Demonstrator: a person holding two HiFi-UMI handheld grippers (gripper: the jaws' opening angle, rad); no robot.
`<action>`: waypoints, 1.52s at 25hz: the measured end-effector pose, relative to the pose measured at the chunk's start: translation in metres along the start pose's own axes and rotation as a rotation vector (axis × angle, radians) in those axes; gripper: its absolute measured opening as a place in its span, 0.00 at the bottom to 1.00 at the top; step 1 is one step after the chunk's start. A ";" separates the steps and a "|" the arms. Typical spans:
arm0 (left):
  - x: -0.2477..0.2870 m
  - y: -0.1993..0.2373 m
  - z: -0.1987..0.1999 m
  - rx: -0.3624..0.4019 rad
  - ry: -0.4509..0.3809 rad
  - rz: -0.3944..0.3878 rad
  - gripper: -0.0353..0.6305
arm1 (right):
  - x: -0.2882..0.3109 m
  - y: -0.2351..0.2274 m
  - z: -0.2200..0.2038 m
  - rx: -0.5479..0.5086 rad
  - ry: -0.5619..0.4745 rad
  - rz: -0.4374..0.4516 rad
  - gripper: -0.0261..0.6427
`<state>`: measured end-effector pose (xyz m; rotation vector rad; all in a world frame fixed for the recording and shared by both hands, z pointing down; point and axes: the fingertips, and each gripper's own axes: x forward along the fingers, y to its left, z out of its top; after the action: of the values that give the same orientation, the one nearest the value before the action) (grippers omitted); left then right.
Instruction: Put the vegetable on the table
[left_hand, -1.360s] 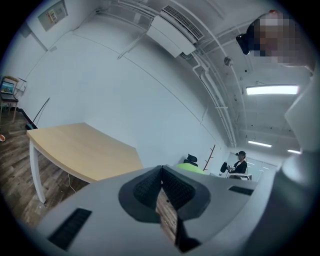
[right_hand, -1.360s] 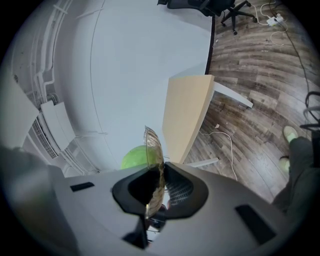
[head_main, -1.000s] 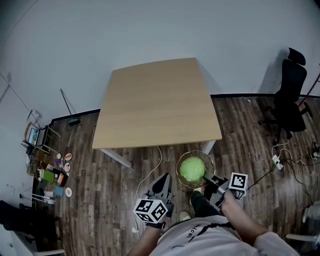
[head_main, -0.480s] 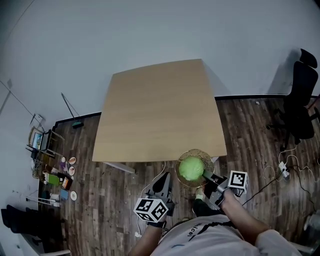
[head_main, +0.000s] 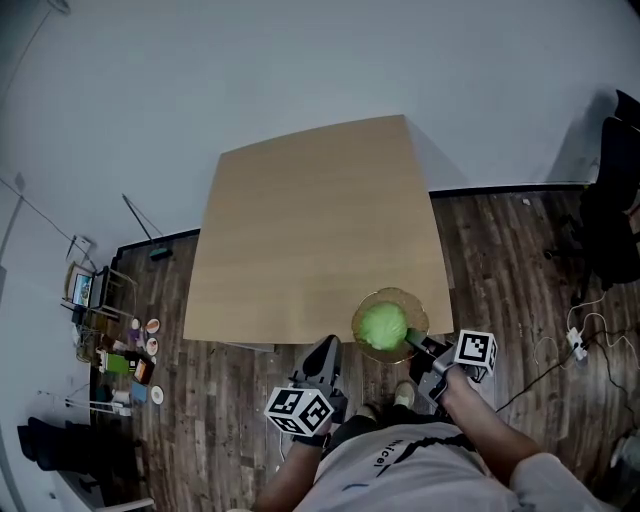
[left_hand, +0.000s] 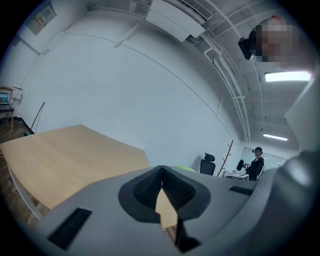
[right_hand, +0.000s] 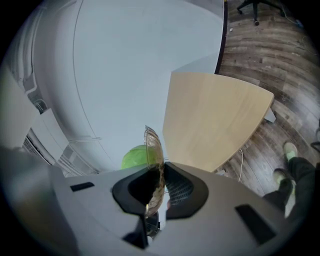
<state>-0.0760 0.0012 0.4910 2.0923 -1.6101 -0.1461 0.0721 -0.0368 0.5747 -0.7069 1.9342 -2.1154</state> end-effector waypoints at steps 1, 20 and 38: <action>0.007 0.001 0.002 -0.001 0.000 0.001 0.07 | 0.004 -0.002 0.005 0.002 0.001 -0.004 0.10; 0.166 0.110 0.043 0.020 0.080 -0.109 0.07 | 0.160 -0.032 0.099 -0.020 -0.026 -0.039 0.10; 0.272 0.217 0.038 -0.002 0.186 -0.148 0.07 | 0.268 -0.133 0.158 0.023 -0.075 -0.157 0.10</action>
<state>-0.2003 -0.3034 0.6104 2.1536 -1.3474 -0.0023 -0.0640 -0.2784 0.7677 -0.9480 1.8685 -2.1624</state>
